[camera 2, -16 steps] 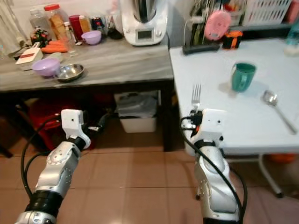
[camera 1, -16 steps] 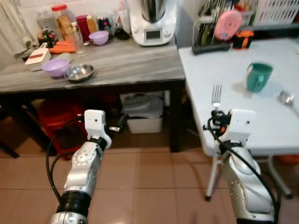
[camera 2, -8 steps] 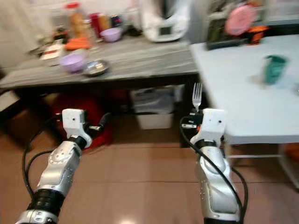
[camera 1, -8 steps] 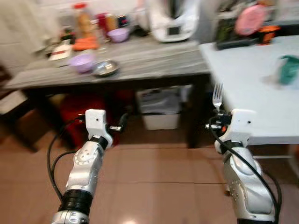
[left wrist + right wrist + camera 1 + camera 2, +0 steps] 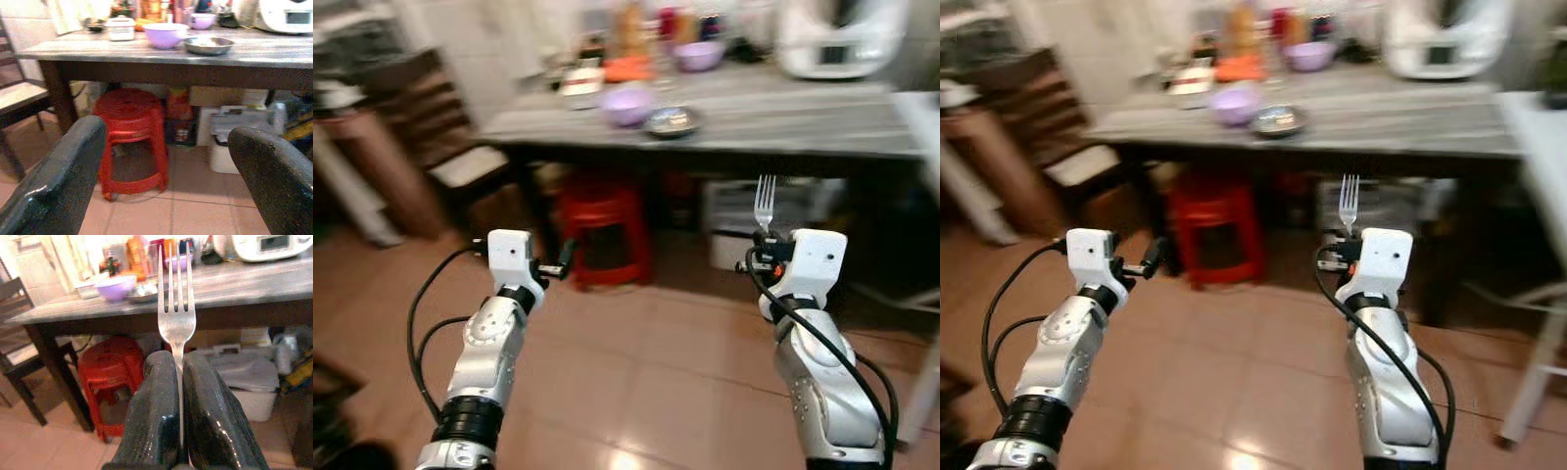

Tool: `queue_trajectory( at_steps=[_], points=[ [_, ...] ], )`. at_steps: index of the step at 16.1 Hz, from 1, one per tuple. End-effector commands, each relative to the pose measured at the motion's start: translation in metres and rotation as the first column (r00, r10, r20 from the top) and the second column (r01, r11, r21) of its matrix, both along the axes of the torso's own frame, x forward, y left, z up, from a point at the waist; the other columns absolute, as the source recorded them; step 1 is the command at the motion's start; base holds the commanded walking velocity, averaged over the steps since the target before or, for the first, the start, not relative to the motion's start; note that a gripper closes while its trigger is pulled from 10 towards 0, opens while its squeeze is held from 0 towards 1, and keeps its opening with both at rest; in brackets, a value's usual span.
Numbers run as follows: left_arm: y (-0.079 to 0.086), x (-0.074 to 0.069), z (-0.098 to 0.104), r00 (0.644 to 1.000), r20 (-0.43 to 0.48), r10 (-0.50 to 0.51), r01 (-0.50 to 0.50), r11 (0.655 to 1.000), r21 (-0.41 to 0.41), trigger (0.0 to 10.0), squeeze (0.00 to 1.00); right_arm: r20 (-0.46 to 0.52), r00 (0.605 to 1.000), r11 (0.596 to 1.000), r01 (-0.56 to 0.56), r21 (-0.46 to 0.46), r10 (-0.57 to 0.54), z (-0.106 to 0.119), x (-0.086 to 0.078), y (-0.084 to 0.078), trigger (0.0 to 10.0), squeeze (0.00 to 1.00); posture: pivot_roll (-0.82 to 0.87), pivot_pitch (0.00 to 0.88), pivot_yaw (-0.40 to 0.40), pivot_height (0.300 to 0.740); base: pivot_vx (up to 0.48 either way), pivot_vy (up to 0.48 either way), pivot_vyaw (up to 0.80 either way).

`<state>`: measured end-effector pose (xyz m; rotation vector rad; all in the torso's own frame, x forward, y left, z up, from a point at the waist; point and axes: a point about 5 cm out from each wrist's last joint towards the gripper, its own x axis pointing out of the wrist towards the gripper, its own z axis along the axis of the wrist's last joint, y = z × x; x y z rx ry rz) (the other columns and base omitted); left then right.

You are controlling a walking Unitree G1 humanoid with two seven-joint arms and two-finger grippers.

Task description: Setting the table

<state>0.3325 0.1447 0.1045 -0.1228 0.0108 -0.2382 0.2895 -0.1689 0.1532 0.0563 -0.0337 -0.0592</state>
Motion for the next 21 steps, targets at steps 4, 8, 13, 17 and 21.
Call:
queue_trajectory(
  at_steps=[4, 8, 13, 17, 21],
  points=[
    [0.0007, 0.0009, 0.0035, 1.000, 0.017, -0.018, 0.018, 1.000, 0.006, 10.0, 0.00, 0.016, 1.000, 1.000, 0.018, 0.007, -0.018, 0.0025, -0.0007, -0.0016, 10.0, 0.00, -0.15, 0.017, 0.111, 0.740, 0.000, 0.190, 0.12],
    [0.0012, -0.0005, 0.0047, 0.999, 0.031, -0.034, 0.034, 0.999, -0.003, 10.0, 0.00, 0.016, 1.000, 1.000, 0.023, 0.006, -0.023, 0.0021, -0.0014, -0.0030, 10.0, 0.00, -0.15, 0.019, 0.110, 0.740, 0.143, 0.000, 0.00],
    [-0.0021, -0.0020, 0.0043, 0.998, 0.032, -0.057, 0.057, 0.998, -0.022, 10.0, 0.00, 0.009, 0.999, 0.999, 0.032, 0.022, -0.032, 0.0011, -0.0018, -0.0049, 10.0, 0.00, -0.15, 0.020, 0.108, 0.740, 0.316, 0.000, 0.00],
    [-0.0038, -0.0025, 0.0041, 0.997, 0.032, -0.064, 0.065, 0.997, -0.029, 10.0, 0.00, 0.008, 0.999, 0.999, 0.031, 0.019, -0.032, 0.0009, -0.0023, -0.0056, 10.0, 0.00, -0.16, 0.020, 0.107, 0.740, 0.341, 0.000, 0.00],
    [-0.0060, -0.0035, 0.0034, 0.997, 0.027, -0.075, 0.076, 0.997, -0.034, 10.0, 0.00, 0.002, 1.000, 0.999, 0.028, 0.024, -0.028, -0.0002, -0.0017, -0.0047, 10.0, 0.00, -0.15, 0.018, 0.103, 0.740, 0.351, 0.000, -0.11]
  ],
)
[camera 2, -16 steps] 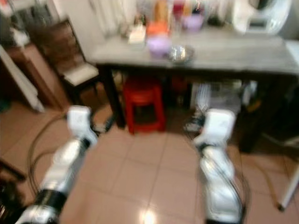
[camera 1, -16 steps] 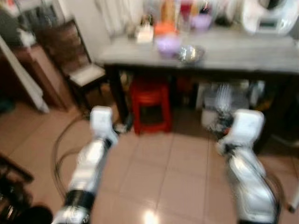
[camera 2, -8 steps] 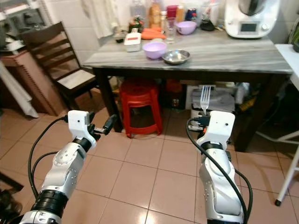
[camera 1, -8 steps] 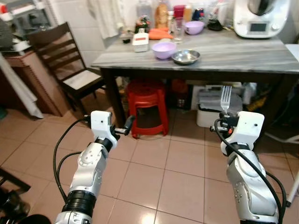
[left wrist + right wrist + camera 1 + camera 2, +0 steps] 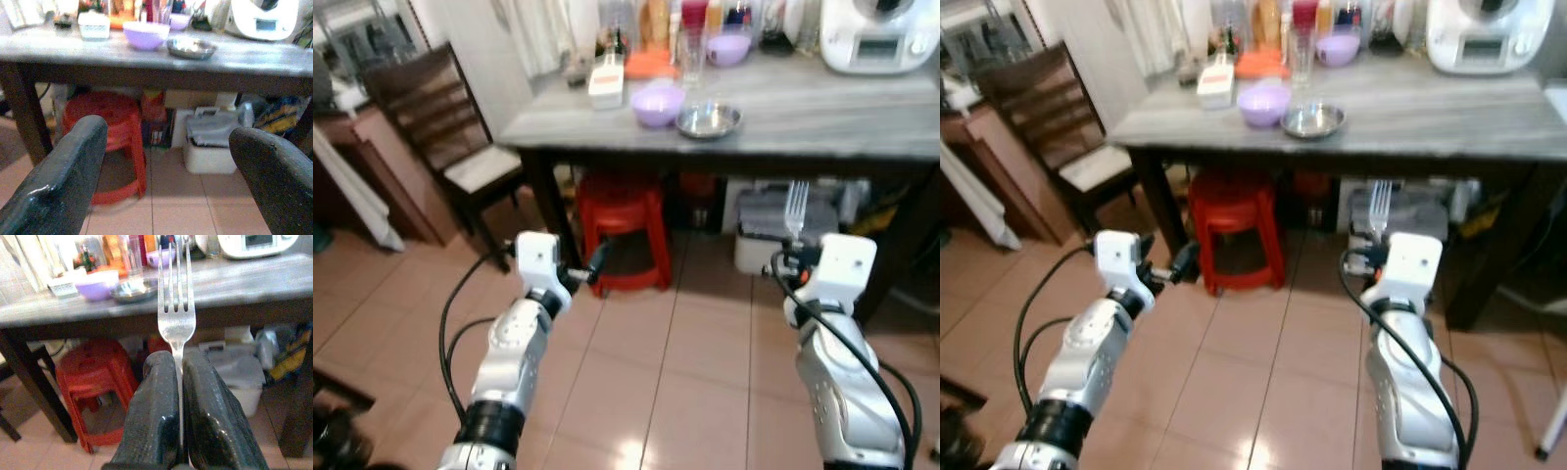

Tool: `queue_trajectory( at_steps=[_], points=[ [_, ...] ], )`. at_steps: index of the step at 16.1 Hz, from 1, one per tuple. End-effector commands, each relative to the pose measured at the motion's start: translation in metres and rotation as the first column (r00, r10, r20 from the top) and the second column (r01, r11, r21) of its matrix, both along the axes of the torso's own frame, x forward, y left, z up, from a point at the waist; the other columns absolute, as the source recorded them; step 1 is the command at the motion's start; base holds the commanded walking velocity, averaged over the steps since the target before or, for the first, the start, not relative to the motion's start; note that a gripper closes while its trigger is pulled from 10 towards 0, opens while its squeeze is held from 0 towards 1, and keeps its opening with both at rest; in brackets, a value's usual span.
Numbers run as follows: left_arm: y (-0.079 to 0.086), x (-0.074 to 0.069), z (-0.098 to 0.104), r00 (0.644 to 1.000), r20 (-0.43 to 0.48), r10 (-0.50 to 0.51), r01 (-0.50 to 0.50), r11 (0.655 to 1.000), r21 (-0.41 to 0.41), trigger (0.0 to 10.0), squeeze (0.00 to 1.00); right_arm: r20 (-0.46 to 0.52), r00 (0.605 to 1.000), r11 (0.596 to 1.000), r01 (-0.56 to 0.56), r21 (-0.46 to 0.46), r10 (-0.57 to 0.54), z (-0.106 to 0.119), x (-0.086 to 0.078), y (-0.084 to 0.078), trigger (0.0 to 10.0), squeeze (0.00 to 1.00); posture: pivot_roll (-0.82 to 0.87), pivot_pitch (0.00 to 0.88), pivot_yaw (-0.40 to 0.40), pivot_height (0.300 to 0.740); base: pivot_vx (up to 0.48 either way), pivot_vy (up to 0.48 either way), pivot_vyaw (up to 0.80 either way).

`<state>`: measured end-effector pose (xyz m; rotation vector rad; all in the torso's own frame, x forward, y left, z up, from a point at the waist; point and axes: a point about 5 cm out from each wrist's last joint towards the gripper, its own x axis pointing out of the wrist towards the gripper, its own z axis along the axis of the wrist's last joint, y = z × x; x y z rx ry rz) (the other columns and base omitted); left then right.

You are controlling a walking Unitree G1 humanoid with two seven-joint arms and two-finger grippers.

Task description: Setting the table

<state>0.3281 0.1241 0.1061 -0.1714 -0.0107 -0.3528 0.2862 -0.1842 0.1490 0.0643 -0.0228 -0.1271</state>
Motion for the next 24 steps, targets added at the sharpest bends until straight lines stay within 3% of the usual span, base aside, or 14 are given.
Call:
queue_trajectory(
  at_steps=[1, 11, 15, 18, 24],
  points=[
    [0.015, 0.001, 0.002, 0.999, 0.003, 0.037, -0.037, 0.999, 0.017, 10.0, 0.00, 0.014, 0.999, 0.999, -0.041, 0.015, 0.041, 0.004, 0.002, 0.011, 10.0, 0.00, -0.15, 0.018, 0.103, 0.740, 0.352, 0.000, -0.67],
    [0.015, 0.001, 0.003, 0.999, 0.009, 0.039, -0.039, 0.999, 0.027, 10.0, 0.00, 0.013, 0.999, 0.999, -0.041, 0.007, 0.041, 0.002, 0.001, 0.011, 10.0, 0.00, -0.15, 0.010, 0.107, 0.740, 0.348, 0.000, -0.16],
    [0.029, -0.008, -0.003, 0.995, 0.008, 0.104, -0.104, 0.993, 0.055, 10.0, 0.00, 0.012, 0.999, 0.998, -0.049, -0.049, 0.050, -0.003, -0.006, 0.008, 10.0, 0.00, -0.15, 0.014, 0.106, 0.740, 0.340, 0.000, 0.00],
    [0.035, -0.015, -0.006, 0.991, 0.003, 0.132, -0.132, 0.989, 0.067, 10.0, 0.00, 0.009, 0.999, 0.998, -0.043, -0.042, 0.043, -0.004, -0.009, 0.006, 10.0, 0.00, -0.15, 0.014, 0.106, 0.740, 0.334, 0.000, 0.00],
    [0.032, -0.017, -0.006, 0.991, -0.001, 0.131, -0.131, 0.989, 0.068, 10.0, 0.00, 0.017, 0.999, 0.998, -0.044, -0.051, 0.045, -0.003, -0.008, 0.006, 10.0, 0.00, -0.15, 0.014, 0.111, 0.740, 0.333, 0.000, 0.00]
  ],
)
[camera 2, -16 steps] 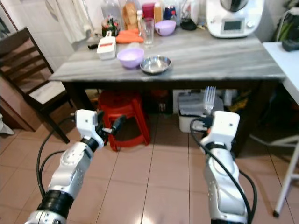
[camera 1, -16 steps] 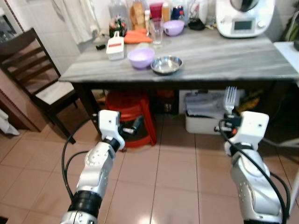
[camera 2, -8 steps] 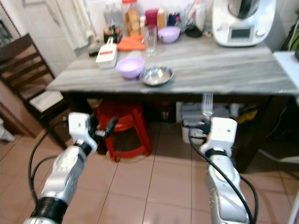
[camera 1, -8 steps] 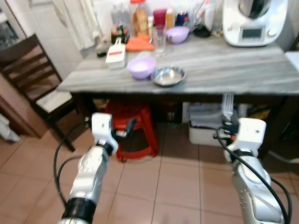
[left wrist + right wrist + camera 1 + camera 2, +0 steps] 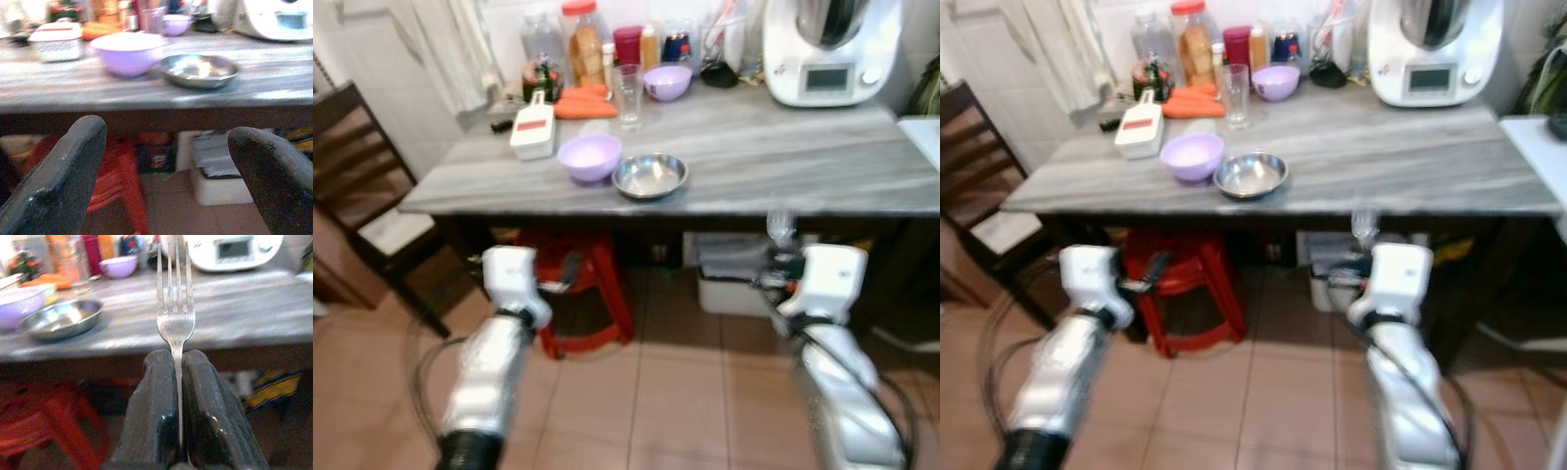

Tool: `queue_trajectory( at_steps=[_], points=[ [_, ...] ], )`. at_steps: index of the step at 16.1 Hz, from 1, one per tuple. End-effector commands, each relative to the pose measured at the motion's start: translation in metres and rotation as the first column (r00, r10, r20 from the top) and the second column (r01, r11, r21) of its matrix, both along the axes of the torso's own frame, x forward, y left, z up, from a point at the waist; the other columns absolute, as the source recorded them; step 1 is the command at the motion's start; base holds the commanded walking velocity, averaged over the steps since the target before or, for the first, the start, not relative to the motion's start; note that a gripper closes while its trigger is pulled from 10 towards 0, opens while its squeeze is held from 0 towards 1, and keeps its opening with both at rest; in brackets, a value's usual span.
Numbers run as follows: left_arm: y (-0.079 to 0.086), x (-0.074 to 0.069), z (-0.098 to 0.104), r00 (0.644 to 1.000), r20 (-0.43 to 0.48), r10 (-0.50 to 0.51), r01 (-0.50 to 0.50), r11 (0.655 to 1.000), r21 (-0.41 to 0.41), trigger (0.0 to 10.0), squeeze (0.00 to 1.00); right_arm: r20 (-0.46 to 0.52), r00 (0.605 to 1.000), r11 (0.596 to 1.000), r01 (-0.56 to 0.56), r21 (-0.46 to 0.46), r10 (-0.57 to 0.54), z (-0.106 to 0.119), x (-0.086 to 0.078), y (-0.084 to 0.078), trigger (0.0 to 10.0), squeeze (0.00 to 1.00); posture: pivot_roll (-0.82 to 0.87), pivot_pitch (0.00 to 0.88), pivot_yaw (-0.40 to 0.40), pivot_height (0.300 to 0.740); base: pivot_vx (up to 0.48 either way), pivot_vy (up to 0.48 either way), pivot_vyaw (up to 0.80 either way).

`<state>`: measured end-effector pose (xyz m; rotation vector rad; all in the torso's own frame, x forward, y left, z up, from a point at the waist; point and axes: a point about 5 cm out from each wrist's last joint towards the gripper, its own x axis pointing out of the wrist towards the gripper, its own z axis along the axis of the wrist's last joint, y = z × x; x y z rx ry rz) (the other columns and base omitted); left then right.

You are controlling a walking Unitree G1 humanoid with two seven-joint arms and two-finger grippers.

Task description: Setting the table

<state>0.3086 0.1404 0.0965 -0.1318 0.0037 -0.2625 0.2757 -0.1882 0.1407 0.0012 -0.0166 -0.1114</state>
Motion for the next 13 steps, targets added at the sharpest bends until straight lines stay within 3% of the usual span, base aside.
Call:
queue_trajectory(
  at_steps=[1, 13],
  points=[
    [0.0147, 0.0026, 0.0048, 0.999, 0.012, 0.040, -0.040, 0.999, 0.026, 10.0, 0.00, 0.027, 0.999, 1.000, -0.028, 0.013, 0.027, 0.0053, 0.0023, 0.0094, 10.0, 0.00, -0.15, 0.013, 0.113, 0.740, 0.337, 0.000, 0.00],
    [0.0090, 0.0041, 0.0064, 1.000, 0.009, 0.012, -0.012, 1.000, 0.016, 10.0, 0.00, 0.028, 0.999, 0.999, -0.024, 0.027, 0.023, 0.0043, 0.0028, 0.0099, 10.0, 0.00, -0.16, 0.011, 0.118, 0.740, 0.390, 0.000, 0.00]
  ],
)
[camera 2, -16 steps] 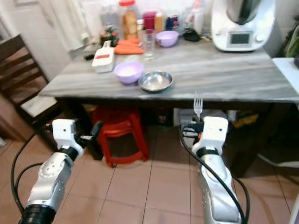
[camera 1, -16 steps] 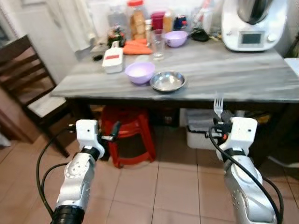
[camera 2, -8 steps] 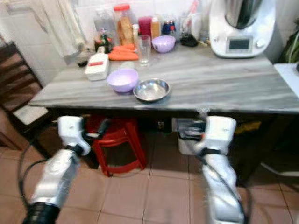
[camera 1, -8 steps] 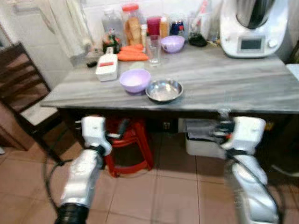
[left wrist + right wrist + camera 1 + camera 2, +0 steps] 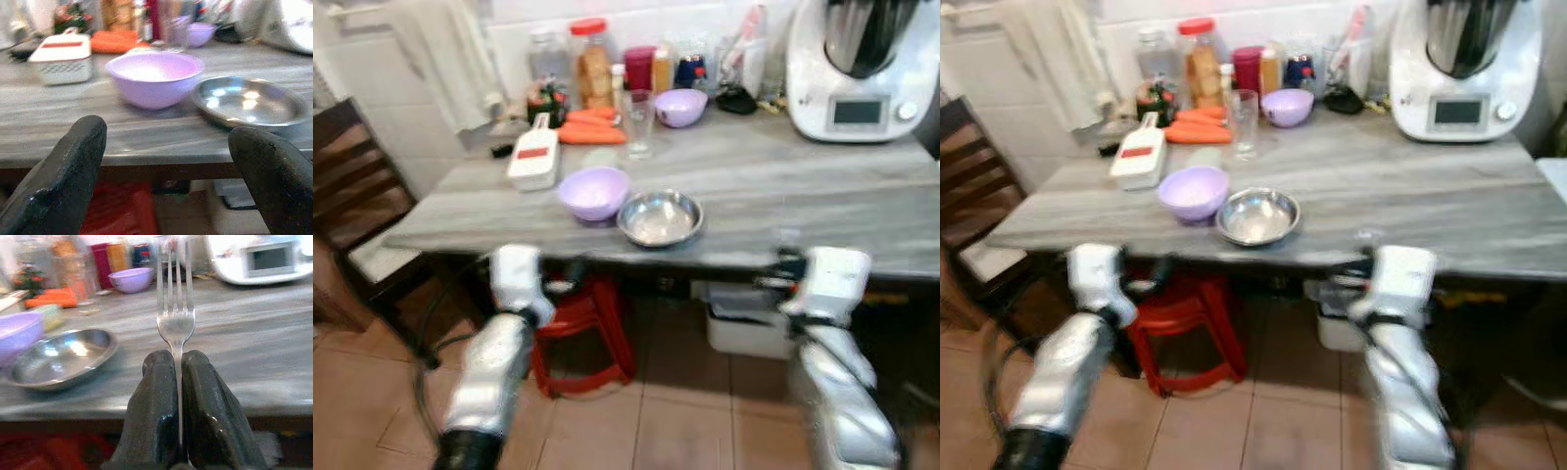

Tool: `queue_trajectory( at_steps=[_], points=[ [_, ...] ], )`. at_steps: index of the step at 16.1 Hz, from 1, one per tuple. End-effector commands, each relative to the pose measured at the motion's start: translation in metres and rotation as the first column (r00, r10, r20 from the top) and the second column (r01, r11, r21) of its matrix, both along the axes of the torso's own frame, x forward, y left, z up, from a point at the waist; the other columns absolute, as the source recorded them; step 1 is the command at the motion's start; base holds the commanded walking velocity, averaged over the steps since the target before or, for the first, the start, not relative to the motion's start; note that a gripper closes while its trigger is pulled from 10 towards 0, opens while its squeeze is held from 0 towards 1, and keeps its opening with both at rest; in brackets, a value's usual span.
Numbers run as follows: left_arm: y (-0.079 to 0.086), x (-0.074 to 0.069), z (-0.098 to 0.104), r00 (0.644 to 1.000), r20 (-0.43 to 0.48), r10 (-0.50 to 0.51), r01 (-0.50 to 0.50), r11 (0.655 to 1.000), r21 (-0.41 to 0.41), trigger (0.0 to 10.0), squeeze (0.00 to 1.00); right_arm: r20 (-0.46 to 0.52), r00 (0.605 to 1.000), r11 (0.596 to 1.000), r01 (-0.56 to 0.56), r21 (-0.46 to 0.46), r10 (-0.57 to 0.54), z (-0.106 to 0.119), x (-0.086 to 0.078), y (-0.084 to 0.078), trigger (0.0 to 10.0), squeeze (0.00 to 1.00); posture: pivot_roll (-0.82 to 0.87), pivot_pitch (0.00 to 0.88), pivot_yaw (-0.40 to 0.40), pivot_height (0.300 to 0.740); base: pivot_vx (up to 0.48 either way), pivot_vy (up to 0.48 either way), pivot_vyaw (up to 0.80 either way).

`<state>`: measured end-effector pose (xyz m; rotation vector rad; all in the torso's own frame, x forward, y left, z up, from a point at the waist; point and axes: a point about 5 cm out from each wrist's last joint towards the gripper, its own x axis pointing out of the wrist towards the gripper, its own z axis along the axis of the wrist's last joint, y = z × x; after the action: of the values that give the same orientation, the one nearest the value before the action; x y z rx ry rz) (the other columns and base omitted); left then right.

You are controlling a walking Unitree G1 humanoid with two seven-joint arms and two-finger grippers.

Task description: Setting the table

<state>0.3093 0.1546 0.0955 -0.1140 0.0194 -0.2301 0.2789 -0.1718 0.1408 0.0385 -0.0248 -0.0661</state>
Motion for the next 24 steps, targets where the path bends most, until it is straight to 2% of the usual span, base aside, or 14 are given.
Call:
queue_trajectory(
  at_steps=[1, 9, 13, 14, 17, 19, 21, 24],
  points=[
    [-0.006, 0.003, 0.007, 0.999, 0.024, -0.020, 0.020, 1.000, -0.003, 10.0, 0.00, 0.017, 1.000, 1.000, 0.021, -0.011, -0.021, 0.004, 0.000, -0.006, 10.0, 0.00, -0.16, 0.011, 0.118, 0.740, 0.364, 0.000, 0.00],
    [-0.006, 0.003, 0.007, 1.000, 0.024, -0.020, 0.020, 1.000, -0.008, 10.0, 0.00, 0.014, 1.000, 1.000, 0.004, -0.024, -0.004, 0.003, 0.000, -0.004, 10.0, 0.00, -0.15, 0.010, 0.114, 0.740, 0.424, 0.000, 0.00],
    [-0.003, -0.001, 0.009, 0.999, 0.040, -0.012, 0.013, 1.000, -0.009, 10.0, 0.00, 0.014, 1.000, 1.000, -0.006, -0.029, 0.007, 0.003, 0.001, -0.004, 10.0, 0.00, -0.15, 0.004, 0.111, 0.740, 0.000, 0.000, 0.00],
    [-0.002, -0.007, 0.008, 0.999, 0.039, -0.026, 0.026, 1.000, -0.003, 10.0, 0.00, 0.012, 1.000, 0.999, -0.011, -0.030, 0.011, 0.002, 0.001, -0.004, 10.0, 0.00, -0.15, 0.002, 0.110, 0.740, 0.000, 0.000, 0.00],
    [0.000, -0.020, 0.008, 0.995, 0.045, -0.090, 0.090, 0.996, 0.015, 10.0, 0.00, 0.002, 0.999, 0.997, -0.047, -0.060, 0.048, 0.001, 0.000, 0.001, 10.0, 0.00, -0.15, 0.007, 0.107, 0.740, 0.000, 0.000, 0.00],
    [0.001, -0.031, 0.005, 0.983, 0.026, -0.182, 0.181, 0.983, 0.011, 10.0, 0.00, -0.018, 0.999, 0.998, -0.031, -0.050, 0.030, -0.003, 0.000, 0.000, 10.0, 0.00, -0.15, 0.009, 0.105, 0.740, 0.000, 0.000, 0.00],
    [-0.001, -0.039, 0.004, 0.952, 0.001, -0.306, 0.306, 0.952, -0.006, 10.0, 0.00, -0.046, 0.999, 0.998, 0.024, -0.051, -0.027, -0.006, 0.002, -0.008, 10.0, 0.00, -0.14, 0.014, 0.102, 0.740, 0.000, 0.000, 0.00],
    [-0.004, -0.041, 0.005, 0.919, -0.020, -0.394, 0.394, 0.919, 0.002, 10.0, 0.00, -0.079, 0.995, 0.998, 0.053, -0.023, -0.055, -0.009, 0.005, -0.013, 10.0, 0.00, -0.14, 0.015, 0.100, 0.740, 0.000, 0.000, 0.00]
  ],
)
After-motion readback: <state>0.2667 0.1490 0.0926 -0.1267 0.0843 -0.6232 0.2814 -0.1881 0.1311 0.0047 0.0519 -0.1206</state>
